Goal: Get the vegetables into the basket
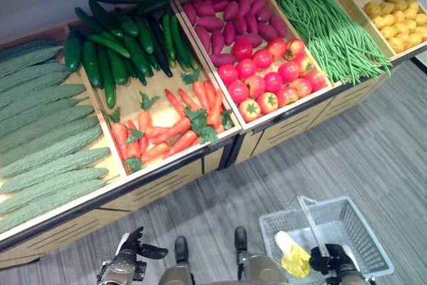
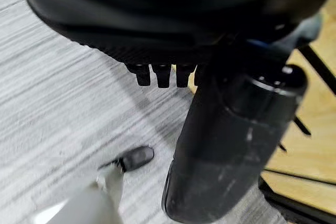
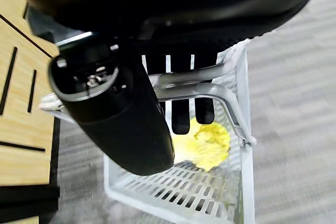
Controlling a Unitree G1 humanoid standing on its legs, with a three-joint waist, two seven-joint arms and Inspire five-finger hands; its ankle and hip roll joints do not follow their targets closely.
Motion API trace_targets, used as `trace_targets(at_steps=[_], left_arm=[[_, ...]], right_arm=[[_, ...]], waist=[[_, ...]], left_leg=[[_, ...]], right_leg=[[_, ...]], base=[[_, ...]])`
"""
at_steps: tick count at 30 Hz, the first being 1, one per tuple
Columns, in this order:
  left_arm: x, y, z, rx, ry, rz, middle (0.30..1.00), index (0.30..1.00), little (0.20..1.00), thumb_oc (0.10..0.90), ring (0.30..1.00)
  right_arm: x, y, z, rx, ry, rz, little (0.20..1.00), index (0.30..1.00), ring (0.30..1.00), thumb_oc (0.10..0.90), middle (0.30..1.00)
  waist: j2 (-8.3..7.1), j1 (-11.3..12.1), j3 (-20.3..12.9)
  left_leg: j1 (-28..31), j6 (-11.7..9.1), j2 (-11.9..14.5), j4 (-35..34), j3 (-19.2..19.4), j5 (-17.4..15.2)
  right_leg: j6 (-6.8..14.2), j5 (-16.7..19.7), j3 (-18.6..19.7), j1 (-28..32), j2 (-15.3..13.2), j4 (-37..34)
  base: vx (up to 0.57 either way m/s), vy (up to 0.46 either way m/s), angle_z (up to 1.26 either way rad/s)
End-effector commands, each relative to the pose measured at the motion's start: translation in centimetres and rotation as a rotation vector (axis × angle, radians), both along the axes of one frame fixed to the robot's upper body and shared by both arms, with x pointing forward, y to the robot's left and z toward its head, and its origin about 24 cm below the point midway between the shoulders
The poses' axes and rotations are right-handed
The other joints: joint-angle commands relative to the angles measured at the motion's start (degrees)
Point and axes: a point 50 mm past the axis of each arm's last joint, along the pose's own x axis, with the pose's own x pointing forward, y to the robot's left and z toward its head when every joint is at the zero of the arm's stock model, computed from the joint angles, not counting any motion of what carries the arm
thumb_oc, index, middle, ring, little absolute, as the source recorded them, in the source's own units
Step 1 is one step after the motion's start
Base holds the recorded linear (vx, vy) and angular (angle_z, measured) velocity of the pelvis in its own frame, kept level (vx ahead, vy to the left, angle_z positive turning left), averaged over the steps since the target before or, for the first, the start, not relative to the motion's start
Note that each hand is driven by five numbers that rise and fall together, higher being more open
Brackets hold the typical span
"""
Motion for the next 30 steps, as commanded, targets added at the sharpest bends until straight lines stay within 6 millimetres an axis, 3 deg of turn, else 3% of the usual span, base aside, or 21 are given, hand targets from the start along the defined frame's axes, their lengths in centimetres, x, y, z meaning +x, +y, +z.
trace_targets(at_steps=[1, 9, 10, 12, 13, 14, 15, 16, 17, 18, 19, 20, 21, 22, 23, 25, 26, 28, 30], left_arm=[[-1.9, 3.7, 0.8, 0.097, 0.011, 0.129, 1.0, 1.0, 1.0, 0.9, 1.0], [-7.8, 6.0, 0.5, 0.133, 0.125, 0.381, 1.0, 1.0, 1.0, 0.9, 1.0], [-7.8, 6.0, 0.5, 0.133, 0.126, 0.381, 1.0, 1.0, 1.0, 0.9, 1.0], [-11.6, 7.0, 0.6, 0.155, 0.176, 0.593, 1.0, 1.0, 1.0, 0.9, 1.0], [-11.7, 7.0, 0.6, 0.155, 0.177, 0.593, 0.682, 0.682, 0.682, 0.673, 0.682], [-13.0, 7.5, 0.9, 0.172, 0.179, 0.689, 0.621, 0.621, 0.621, 0.629, 0.621], [-14.4, 7.8, 1.2, 0.189, 0.194, 0.755, 0.613, 0.613, 0.613, 0.624, 0.613], [-16.2, 8.4, 1.6, 0.21, 0.187, 0.871, 0.723, 0.723, 0.723, 0.702, 0.723], [-16.7, 8.7, 1.9, 0.223, 0.171, 0.916, 0.904, 0.904, 0.904, 0.831, 0.904], [-17.2, 9.1, 2.2, 0.241, 0.139, 0.975, 1.0, 1.0, 1.0, 0.9, 1.0], [-7.5, 13.7, 6.3, 0.279, -0.357, 1.053, 1.0, 1.0, 1.0, 0.9, 1.0], [-6.6, 8.8, 3.8, 0.164, -0.395, 1.034, 1.0, 1.0, 1.0, 0.9, 1.0], [-6.7, 6.7, 3.5, 0.13, -0.429, 0.982, 1.0, 1.0, 1.0, 0.9, 1.0], [-8.7, 6.6, 3.3, 0.15, -0.38, 0.986, 1.0, 1.0, 1.0, 0.9, 1.0], [-9.3, 6.6, 3.1, 0.149, -0.378, 1.006, 1.0, 1.0, 1.0, 0.9, 1.0], [-10.4, 8.4, 3.3, 0.237, -0.304, 1.017, 1.0, 1.0, 1.0, 0.9, 1.0], [-9.5, 10.3, 4.9, 0.332, -0.363, 1.001, 1.0, 1.0, 1.0, 0.9, 1.0], [-8.7, 10.9, 5.9, 0.37, -0.417, 0.978, 1.0, 1.0, 1.0, 0.9, 1.0], [-4.3, 13.0, 13.0, 0.614, -0.73, 0.795, 1.0, 1.0, 1.0, 0.9, 1.0]], right_arm=[[1.0, -2.0, 1.3, -0.065, -0.079, -0.043, 0.3, 0.3, 0.3, 0.4, 0.3], [-0.3, -1.6, 0.7, -0.041, -0.054, -0.064, 0.3, 0.3, 0.3, 0.4, 0.3], [-0.3, -1.5, 0.7, -0.041, -0.054, -0.063, 0.3, 0.3, 0.3, 0.4, 0.3], [-0.6, -1.6, 0.7, -0.036, -0.05, -0.086, 0.3, 0.3, 0.3, 0.4, 0.3], [-0.6, -1.6, 0.7, -0.036, -0.05, -0.086, 0.3, 0.3, 0.3, 0.4, 0.3], [-0.9, -1.6, 0.6, -0.034, -0.048, -0.092, 0.3, 0.3, 0.3, 0.4, 0.3], [-1.1, -1.6, 0.6, -0.035, -0.046, -0.096, 0.3, 0.3, 0.3, 0.4, 0.3], [-1.3, -1.5, 0.5, -0.031, -0.046, -0.1, 0.3, 0.3, 0.3, 0.4, 0.3], [-1.5, -1.5, 0.5, -0.032, -0.041, -0.103, 0.3, 0.3, 0.3, 0.4, 0.3], [-1.6, -1.5, 0.5, -0.029, -0.042, -0.1, 0.3, 0.3, 0.3, 0.4, 0.3], [-1.2, -2.0, 0.9, -0.04, -0.056, -0.061, 0.3, 0.3, 0.3, 0.4, 0.3], [-0.5, -1.8, 1.0, -0.063, -0.061, -0.015, 0.3, 0.3, 0.3, 0.4, 0.3], [-0.6, -1.7, 0.9, -0.068, -0.044, -0.004, 0.3, 0.3, 0.3, 0.4, 0.3], [-1.0, -2.4, 1.1, -0.085, -0.023, -0.009, 0.3, 0.3, 0.3, 0.4, 0.3], [-0.9, -2.9, 1.3, -0.095, -0.025, -0.017, 0.3, 0.3, 0.3, 0.4, 0.3], [-0.5, -3.6, 1.8, -0.122, -0.036, -0.009, 0.3, 0.3, 0.3, 0.4, 0.3], [-0.6, -3.5, 1.7, -0.13, -0.035, -0.013, 0.3, 0.3, 0.3, 0.4, 0.3], [-0.5, -3.2, 1.7, -0.125, -0.045, -0.007, 0.3, 0.3, 0.3, 0.4, 0.3], [-1.4, -2.7, 1.2, -0.126, -0.027, -0.01, 0.3, 0.3, 0.3, 0.4, 0.3]], waist=[[-3.12, 1.47, -3.14], [-2.89, 1.79, -4.74], [-2.89, 1.76, -4.74], [-2.62, 2.47, -5.19], [-2.62, 2.43, -5.2], [-2.52, 2.79, -5.39], [-2.4, 2.97, -5.54], [-2.19, 3.44, -5.88], [-2.07, 3.65, -5.95], [-1.94, 3.83, -6.04], [-0.87, 2.85, -6.8], [-0.78, 2.8, -7.03], [-0.69, 2.81, -7.13], [-0.33, 2.86, -7.4], [-0.2, 2.6, -7.53], [0.01, 2.13, -7.84], [-0.02, 2.2, -8.08], [-0.15, 2.22, -8.23], [-0.55, 2.81, -8.48]], left_leg=[[-0.44, -1.48, 3.18, 0.08, 0.46, -0.43], [0.74, -2.16, 3.77, 0.08, 0.7, -0.84], [0.75, -2.16, 3.77, 0.08, 0.69, -0.84], [0.72, -2.38, 3.78, 0.08, 0.6, -0.84], [0.72, -2.38, 3.78, 0.08, 0.58, -0.85], [0.7, -2.46, 3.8, 0.08, 0.6, -0.79], [0.79, -2.5, 3.78, 0.08, 0.51, -0.8], [0.93, -2.62, 3.83, 0.08, 0.4, -0.78], [0.96, -2.65, 3.81, 0.08, 0.31, -0.79], [1.08, -2.7, 3.8, 0.08, 0.32, -0.79], [1.66, -2.82, 3.89, 0.08, 0.84, -0.85], [1.78, -2.67, 3.89, 0.08, 0.77, -0.93], [1.69, -2.55, 3.9, 0.08, 0.77, -0.83], [1.77, -2.48, 3.97, 0.08, 0.93, -0.86], [1.8, -2.47, 4.04, 0.08, 1.03, -0.85], [2.09, -2.57, 4.06, 0.08, 1.26, -0.92], [2.3, -2.74, 4.01, 0.08, 1.29, -1.11], [2.41, -2.81, 4.07, 0.08, 1.31, -1.15], [2.9, -2.97, 4.12, 0.08, 1.09, -1.69]], right_leg=[[6.86, 0.42, 4.55, -1.91, -6.12, 3.23], [6.94, 0.97, 3.88, 0.12, -5.88, 0.35], [6.94, 0.98, 3.86, 0.15, -5.88, 0.33], [6.99, 1.34, 3.32, 0.64, -5.88, -0.58], [6.99, 1.33, 3.3, 0.66, -5.88, -0.59], [7.05, 1.41, 3.1, 0.73, -5.88, -0.82], [7.09, 1.44, 2.95, 0.95, -5.93, -0.97], [7.12, 1.33, 2.72, 1.24, -5.97, -1.01], [7.15, 1.26, 2.56, 1.38, -6.04, -1.01], [7.17, 1.22, 2.41, 1.56, -6.05, -1.01], [7.42, 1.37, 2.44, 1.97, -6.19, -1.01], [7.36, 1.3, 2.43, 1.93, -6.18, -1.01], [7.25, 1.39, 2.4, 1.71, -6.23, -1.01], [7.26, 1.38, 2.27, 1.69, -6.18, -1.01], [7.26, 1.42, 2.34, 1.62, -6.16, -1.01], [7.35, 1.4, 2.44, 1.74, -6.09, -1.01], [7.45, 1.25, 2.5, 1.92, -6.08, -1.01], [7.47, 1.17, 2.53, 2.0, -6.08, -1.01], [7.61, 0.72, 2.24, 2.73, -6.13, -1.01]], base=[[0.0, 0.0, 0.0], [0.0, -0.004, -0.04], [0.0, 0.0, 0.0], [0.0, 0.0, 0.0], [0.0, 0.0, 0.0], [0.0, 0.0, 0.0], [0.0, 0.0, 0.0], [0.0, -0.007, 0.03], [0.0, -0.007, 0.04], [0.02, 0.025, 0.08], [0.03, 0.033, 0.14], [0.03, 0.037, 0.31], [0.0, 0.018, 0.19], [0.0, 0.0, 0.0], [0.0, 0.019, -0.16], [0.0, 0.009, -0.05], [0.02, 0.011, -0.11], [0.02, -0.005, -0.16], [0.02, -0.009, -0.07]])
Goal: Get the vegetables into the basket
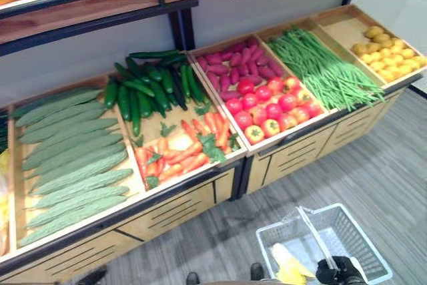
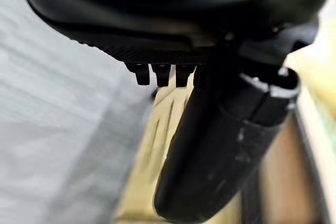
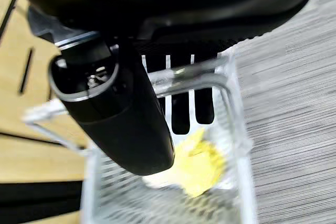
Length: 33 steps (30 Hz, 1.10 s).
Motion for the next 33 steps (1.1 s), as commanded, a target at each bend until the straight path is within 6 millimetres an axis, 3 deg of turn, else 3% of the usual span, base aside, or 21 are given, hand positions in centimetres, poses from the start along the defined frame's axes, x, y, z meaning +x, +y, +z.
trace_targets(at_steps=[1, 3, 6, 11, 12, 16, 19, 23, 27, 33], left_arm=[[3.3, 5.2, 10.4, 0.621, -0.119, -0.086, 1.0, 1.0, 1.0, 0.9, 1.0], [4.4, 5.7, 12.4, 0.743, -0.092, -0.129, 1.0, 1.0, 1.0, 0.9, 1.0], [5.3, 6.3, 13.1, 0.79, -0.081, -0.11, 1.0, 1.0, 1.0, 0.9, 1.0], [9.3, 7.1, 16.5, 0.929, -0.128, -0.195, 1.0, 1.0, 1.0, 0.9, 1.0], [10.7, 6.4, 17.5, 0.978, -0.156, -0.268, 1.0, 1.0, 1.0, 0.9, 1.0], [12.3, 5.5, 18.2, 1.002, -0.18, -0.377, 1.0, 1.0, 1.0, 0.9, 1.0], [14.6, 3.8, 19.8, 1.085, -0.216, -0.572, 1.0, 1.0, 1.0, 0.9, 1.0], [16.3, 4.0, 21.6, 1.084, -0.268, -0.728, 1.0, 1.0, 1.0, 0.9, 1.0], [18.1, -0.3, 23.7, 1.077, -0.42, -1.032, 1.0, 1.0, 1.0, 0.9, 1.0], [19.7, -2.2, 24.1, 0.998, -0.431, -1.25, 1.0, 1.0, 1.0, 0.9, 1.0]], right_arm=[[1.2, -0.6, 0.7, -0.067, -0.08, 0.002, 0.3, 0.3, 0.3, 0.4, 0.3], [0.6, -0.7, 0.6, -0.066, -0.064, -0.01, 0.3, 0.3, 0.3, 0.4, 0.3], [0.7, -0.5, 0.5, -0.065, -0.063, -0.01, 0.3, 0.3, 0.3, 0.4, 0.3], [1.7, -0.1, 0.5, -0.061, -0.085, 0.018, 0.3, 0.3, 0.3, 0.4, 0.3], [2.0, 0.1, 0.5, -0.059, -0.092, 0.022, 0.3, 0.3, 0.3, 0.4, 0.3], [2.1, -0.1, 0.6, -0.061, -0.101, 0.017, 0.3, 0.3, 0.3, 0.4, 0.3], [2.4, -0.1, 0.8, -0.06, -0.116, 0.016, 0.3, 0.3, 0.3, 0.4, 0.3], [3.3, -0.2, 1.2, -0.052, -0.153, 0.046, 0.3, 0.3, 0.3, 0.4, 0.3], [3.9, -0.3, 1.5, -0.044, -0.185, 0.073, 0.3, 0.3, 0.3, 0.4, 0.3], [3.9, -0.3, 1.6, -0.028, -0.18, 0.093, 0.3, 0.3, 0.3, 0.4, 0.3]], waist=[[-4.0, 0.6, 0.89], [-4.15, 0.39, 0.81], [-4.3, 0.18, 0.77], [-4.46, -0.82, 0.77], [-4.46, -1.16, 0.72], [-4.46, -1.61, 0.79], [-4.47, -2.3, 0.63], [-4.28, -2.94, 0.52], [-4.12, -3.33, 0.34], [-3.78, -4.53, 0.09]], left_leg=[[0.63, -3.68, 3.9, 0.29, -0.44, -0.58], [0.83, -3.75, 3.97, 0.29, -0.37, -0.74], [0.99, -3.8, 3.98, 0.29, -0.22, -0.81], [1.51, -3.9, 3.85, 0.29, 0.48, -1.07], [1.74, -3.87, 3.83, 0.29, 0.64, -1.23], [2.08, -3.84, 3.75, 0.29, 1.0, -1.31], [2.57, -3.87, 3.72, 0.29, 1.31, -1.54], [2.87, -4.0, 3.79, 0.29, 1.76, -1.55], [3.34, -4.02, 3.91, 0.29, 2.08, -1.61], [3.56, -4.08, 4.22, 0.29, 2.92, -1.61]], right_leg=[[6.19, 1.1, 1.26, 0.55, -6.26, 0.01], [6.23, 0.97, 1.14, 0.76, -6.29, 0.01], [6.26, 0.96, 1.36, 0.83, -6.34, 0.01], [6.44, 1.19, 2.07, 0.67, -6.5, 0.01], [6.54, 1.23, 2.31, 0.61, -6.55, 0.01], [6.6, 1.24, 2.79, 0.71, -6.62, 0.01], [6.71, 1.13, 3.18, 0.84, -6.61, 0.01], [6.86, 1.14, 3.59, 0.92, -6.6, 0.01], [6.88, 1.21, 3.81, 1.08, -6.53, 0.01], [6.87, 1.37, 4.7, 0.68, -6.25, 0.01]], base=[[0.01, -0.026, 0.12], [0.0, -0.014, 0.08], [0.0, 0.001, -0.01], [0.0, 0.003, -0.09], [0.0, 0.005, -0.07], [0.0, 0.003, -0.06], [0.01, 0.002, -0.08], [0.0, 0.006, -0.02], [0.0, 0.004, -0.02], [0.0, 0.002, -0.1]])
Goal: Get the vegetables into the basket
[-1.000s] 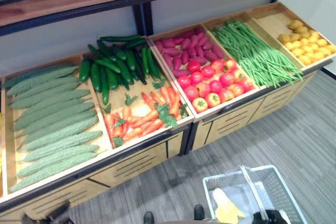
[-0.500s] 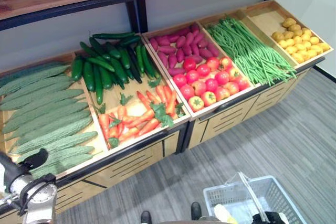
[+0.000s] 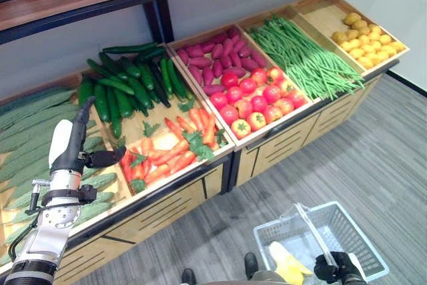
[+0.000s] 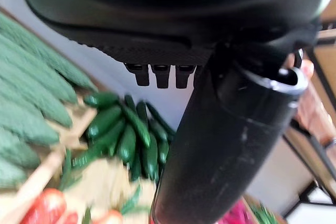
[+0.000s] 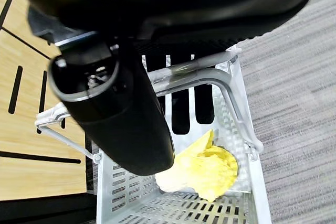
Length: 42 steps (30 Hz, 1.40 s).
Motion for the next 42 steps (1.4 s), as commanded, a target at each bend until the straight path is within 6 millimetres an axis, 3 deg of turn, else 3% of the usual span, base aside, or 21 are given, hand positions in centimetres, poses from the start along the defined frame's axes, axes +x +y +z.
trace_targets(at_steps=[1, 6, 17, 32, 42], left_arm=[[1.9, 0.4, 5.7, 0.045, -0.169, -0.093, 1.0, 1.0, 1.0, 0.9, 1.0], [2.8, -1.1, 5.5, 0.051, -0.104, -0.193, 1.0, 1.0, 1.0, 0.9, 1.0], [4.5, -2.5, 3.9, 0.004, -0.052, -0.213, 1.0, 1.0, 1.0, 0.9, 1.0], [7.0, -4.3, 4.6, 0.034, -0.065, -0.24, 1.0, 1.0, 1.0, 0.9, 1.0], [7.0, -3.9, 1.3, 0.12, 0.116, -0.234, 1.0, 1.0, 1.0, 0.9, 1.0]], right_arm=[[2.0, -1.0, 1.3, -0.042, -0.094, 0.06, 0.3, 0.3, 0.3, 0.4, 0.3], [1.5, -1.1, 1.1, -0.037, -0.074, 0.061, 0.3, 0.3, 0.3, 0.4, 0.3], [1.2, -1.2, 1.0, -0.031, -0.064, 0.036, 0.3, 0.3, 0.3, 0.4, 0.3], [4.3, -1.4, 2.2, -0.059, -0.155, 0.078, 0.3, 0.3, 0.3, 0.4, 0.3], [4.0, -1.5, 2.1, -0.057, -0.146, 0.067, 0.3, 0.3, 0.3, 0.4, 0.3]], waist=[[-3.68, -1.27, -3.81], [-3.5, -1.98, -3.58], [-3.45, -2.89, -3.15], [-2.93, -3.8, -0.3], [-3.06, -4.61, 0.62]], left_leg=[[-0.09, -3.58, 3.92, 0.36, -0.21, -1.53], [0.07, -3.66, 4.07, 0.36, 0.31, -1.47], [-0.2, -3.6, 4.16, 0.36, 0.83, -1.44], [-4.78, -3.76, 4.57, 0.36, 0.97, 0.15], [-3.87, -4.0, 5.02, 0.36, 2.16, -0.26]], right_leg=[[6.74, 1.3, 1.66, -1.35, -6.6, 0.26], [6.67, 1.32, 2.35, -1.66, -6.35, 0.26], [6.62, 1.26, 3.06, -2.4, -6.03, 0.26], [6.48, 2.54, 4.47, -7.84, -5.33, 0.26], [6.34, 2.31, 5.61, -7.99, -4.75, 0.26]], base=[[0.0, -0.001, -0.04], [0.01, -0.002, -0.06], [0.0, -0.003, -0.03], [-0.02, 0.0, -0.05], [0.01, -0.007, -0.06]])
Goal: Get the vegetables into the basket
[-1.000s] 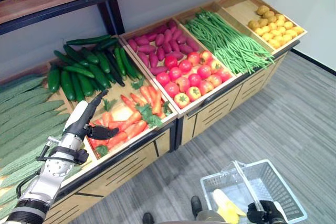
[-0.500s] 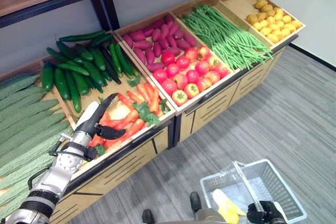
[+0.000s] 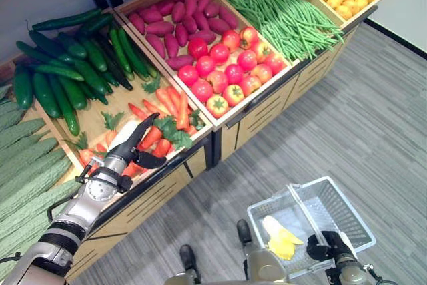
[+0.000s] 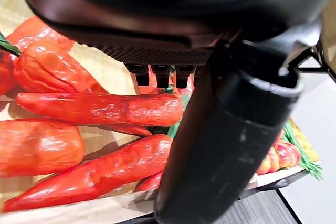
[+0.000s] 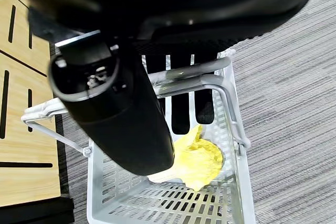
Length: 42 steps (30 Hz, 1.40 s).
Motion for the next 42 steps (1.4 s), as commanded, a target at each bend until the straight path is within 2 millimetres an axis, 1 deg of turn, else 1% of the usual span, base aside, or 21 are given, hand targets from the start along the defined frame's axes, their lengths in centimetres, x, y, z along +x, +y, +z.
trace_targets(at_steps=[1, 3, 4, 5, 6, 9, 11, 13, 16, 22, 25, 26, 28, 31, 32, 35, 36, 37, 38, 39, 42], left_arm=[[1.7, 1.2, 3.6, 0.064, -0.143, 0.023, 1.0, 1.0, 1.0, 0.9, 1.0], [1.6, 1.6, 3.2, 0.105, -0.126, 0.037, 1.0, 1.0, 1.0, 0.9, 1.0], [1.5, 2.1, 2.9, 0.141, -0.117, 0.053, 0.783, 0.783, 0.783, 0.745, 0.783], [1.5, 2.0, 3.1, 0.158, -0.128, 0.054, 0.533, 0.533, 0.533, 0.567, 0.533], [1.5, 2.1, 3.0, 0.184, -0.131, 0.063, 0.3, 0.3, 0.3, 0.4, 0.3], [1.5, 2.6, 2.5, 0.223, -0.119, 0.091, 0.3, 0.3, 0.3, 0.4, 0.3], [1.4, 3.4, 2.1, 0.251, -0.107, 0.136, 0.3, 0.3, 0.3, 0.4, 0.3], [1.5, 3.6, 1.8, 0.249, -0.107, 0.166, 0.3, 0.3, 0.3, 0.4, 0.3], [1.5, 4.0, 1.7, 0.273, -0.108, 0.191, 0.3, 0.3, 0.3, 0.4, 0.3], [1.7, 3.9, 2.1, 0.297, -0.139, 0.204, 0.3, 0.3, 0.3, 0.4, 0.3], [2.1, 4.0, 3.5, 0.307, -0.217, 0.234, 0.3, 0.3, 0.3, 0.4, 0.3], [2.3, 3.8, 4.2, 0.304, -0.256, 0.236, 0.3, 0.3, 0.3, 0.4, 0.3], [2.6, 3.3, 6.6, 0.293, -0.371, 0.227, 0.3, 0.3, 0.3, 0.4, 0.3], [2.6, 3.0, 8.6, 0.289, -0.461, 0.205, 0.3, 0.3, 0.3, 0.4, 0.3], [2.4, 2.7, 9.4, 0.255, -0.498, 0.189, 0.3, 0.3, 0.3, 0.4, 0.3], [1.9, 2.0, 10.5, 0.184, -0.559, 0.154, 0.3, 0.3, 0.3, 0.4, 0.3], [1.4, 1.3, 11.0, 0.093, -0.597, 0.125, 0.3, 0.3, 0.3, 0.4, 0.3], [0.7, 0.8, 11.1, 0.001, -0.623, 0.103, 0.3, 0.3, 0.3, 0.4, 0.3], [0.5, 0.8, 11.0, -0.009, -0.621, 0.101, 0.3, 0.3, 0.3, 0.4, 0.3], [-0.1, 0.1, 11.1, -0.065, -0.629, 0.059, 0.3, 0.3, 0.3, 0.4, 0.3], [-1.0, -0.8, 11.3, -0.139, -0.638, 0.001, 0.3, 0.3, 0.3, 0.4, 0.3]], right_arm=[[0.1, -1.9, 1.2, -0.064, -0.07, -0.022, 0.3, 0.3, 0.3, 0.4, 0.3], [-0.1, -1.9, 1.1, -0.065, -0.061, -0.024, 0.3, 0.3, 0.3, 0.4, 0.3], [0.0, -1.9, 1.1, -0.065, -0.062, -0.021, 0.3, 0.3, 0.3, 0.4, 0.3], [-0.1, -1.9, 1.1, -0.066, -0.063, -0.023, 0.3, 0.3, 0.3, 0.4, 0.3], [0.0, -1.9, 1.2, -0.068, -0.064, -0.019, 0.3, 0.3, 0.3, 0.4, 0.3], [0.2, -1.9, 1.2, -0.075, -0.073, -0.014, 0.3, 0.3, 0.3, 0.4, 0.3], [0.3, -1.8, 1.2, -0.079, -0.072, -0.013, 0.3, 0.3, 0.3, 0.4, 0.3], [0.4, -1.7, 1.2, -0.08, -0.073, -0.003, 0.3, 0.3, 0.3, 0.4, 0.3], [0.3, -1.6, 1.1, -0.081, -0.07, -0.003, 0.3, 0.3, 0.3, 0.4, 0.3], [0.2, -1.7, 1.1, -0.086, -0.068, -0.004, 0.3, 0.3, 0.3, 0.4, 0.3], [0.1, -1.6, 1.1, -0.092, -0.068, -0.005, 0.3, 0.3, 0.3, 0.4, 0.3], [0.0, -1.6, 1.1, -0.094, -0.068, -0.004, 0.3, 0.3, 0.3, 0.4, 0.3], [-0.3, -1.6, 0.9, -0.096, -0.051, -0.016, 0.3, 0.3, 0.3, 0.4, 0.3], [-0.4, -1.7, 0.9, -0.096, -0.052, -0.021, 0.3, 0.3, 0.3, 0.4, 0.3], [-0.4, -1.6, 0.9, -0.097, -0.049, -0.019, 0.3, 0.3, 0.3, 0.4, 0.3], [-0.5, -1.6, 0.8, -0.088, -0.043, -0.022, 0.3, 0.3, 0.3, 0.4, 0.3], [-0.7, -1.5, 0.6, -0.081, -0.034, -0.029, 0.3, 0.3, 0.3, 0.4, 0.3], [-0.9, -1.4, 0.5, -0.072, -0.026, -0.032, 0.3, 0.3, 0.3, 0.4, 0.3], [-0.9, -1.4, 0.5, -0.07, -0.028, -0.03, 0.3, 0.3, 0.3, 0.4, 0.3], [-0.9, -1.2, 0.5, -0.064, -0.031, -0.026, 0.3, 0.3, 0.3, 0.4, 0.3], [-1.1, -1.1, 0.4, -0.054, -0.029, -0.029, 0.3, 0.3, 0.3, 0.4, 0.3]], waist=[[-2.96, -0.29, -4.11], [-2.95, -0.28, -4.21], [-2.97, -0.33, -4.19], [-3.0, -0.27, -4.19], [-3.05, -0.28, -4.18], [-3.12, -0.23, -4.0], [-3.23, -0.21, -3.99], [-3.37, -0.27, -3.98], [-3.48, -0.39, -3.98], [-3.66, -0.31, -4.13], [-3.71, -0.35, -4.35], [-3.74, -0.28, -4.41], [-3.73, 0.16, -4.92], [-3.7, 0.38, -5.35], [-3.74, 0.58, -5.55], [-3.78, 0.9, -5.91], [-3.78, 1.19, -6.09], [-3.84, 1.4, -6.3], [-3.88, 1.43, -6.35], [-3.91, 1.58, -6.52], [-3.88, 1.78, -6.76]], left_leg=[[1.37, -4.26, 4.92, 0.09, -1.82, -0.95], [1.55, -4.27, 4.99, 0.09, -1.77, -1.02], [1.64, -4.28, 5.05, 0.09, -1.71, -1.05], [1.69, -4.26, 5.04, 0.09, -1.76, -1.11], [1.7, -4.27, 5.01, 0.09, -1.76, -1.1], [1.76, -4.26, 4.96, 0.09, -1.71, -1.15], [1.95, -4.25, 4.97, 0.09, -1.55, -1.22], [2.08, -4.23, 4.97, 0.09, -1.44, -1.26], [2.19, -4.2, 4.93, 0.09, -1.35, -1.33], [2.4, -4.22, 4.98, 0.09, -1.27, -1.44], [2.78, -4.27, 5.0, 0.09, -1.38, -1.51], [2.91, -4.28, 5.0, 0.09, -1.42, -1.55], [3.29, -4.27, 4.96, 0.09, -1.85, -1.74], [3.8, -4.26, 4.86, 0.09, -2.05, -1.89], [4.14, -4.26, 4.85, 0.09, -2.08, -2.0], [4.44, -4.19, 4.7, 0.09, -2.19, -2.16], [4.76, -4.1, 4.65, 0.09, -2.34, -2.27], [5.16, -4.03, 4.53, 0.09, -2.38, -2.42], [5.3, -4.01, 4.52, 0.09, -2.35, -2.47], [5.5, -3.99, 4.46, 0.09, -2.39, -2.6], [5.69, -3.93, 4.42, 0.09, -2.51, -2.69]], right_leg=[[6.98, -0.3, 1.42, -0.55, -5.33, 0.23], [6.98, -0.47, 1.29, -0.4, -5.3, 0.23], [6.96, -0.47, 1.32, -0.36, -5.29, 0.23], [6.96, -0.52, 1.33, -0.27, -5.27, 0.23], [6.95, -0.52, 1.25, -0.22, -5.25, 0.23], [6.95, -0.51, 1.24, -0.18, -5.24, 0.23], [6.94, -0.48, 1.32, -0.06, -5.22, 0.23], [6.95, -0.49, 1.38, -0.02, -5.2, 0.23], [6.95, -0.51, 1.36, 0.03, -5.17, 0.23], [6.95, -0.51, 1.47, 0.19, -5.19, 0.23], [6.89, -0.76, 1.35, 0.7, -5.18, 0.23], [6.88, -0.86, 1.23, 0.94, -5.2, 0.23], [6.87, -1.21, 0.7, 1.81, -5.28, 0.23], [6.87, -1.44, 0.42, 2.55, -5.36, 0.23], [6.89, -1.52, 0.27, 2.98, -5.53, 0.23], [6.89, -1.64, 0.23, 3.43, -5.71, 0.23], [6.84, -1.75, 0.15, 3.87, -5.86, 0.23], [6.78, -1.86, 0.11, 4.24, -5.95, 0.23], [6.75, -1.89, 0.17, 4.33, -5.98, 0.23], [6.72, -1.96, 0.13, 4.54, -6.03, 0.23], [6.64, -2.07, 0.06, 4.82, -6.12, 0.23]], base=[[0.01, -0.003, -0.06], [0.01, 0.0, -0.02], [0.0, 0.0, 0.0], [0.0, 0.0, 0.0], [0.0, 0.0, 0.0], [0.0, 0.0, 0.0], [0.0, 0.0, 0.0], [0.0, 0.0, 0.0], [0.0, 0.0, 0.0], [0.0, 0.0, 0.0], [0.0, 0.0, 0.0], [0.0, 0.0, 0.0], [0.01, -0.005, 0.02], [0.03, -0.001, 0.07], [0.02, 0.004, 0.04], [0.0, 0.007, 0.03], [0.0, 0.0, 0.0], [0.0, 0.0, 0.0], [0.0, 0.0, 0.0], [0.0, 0.0, 0.0], [0.0, 0.004, 0.01]])
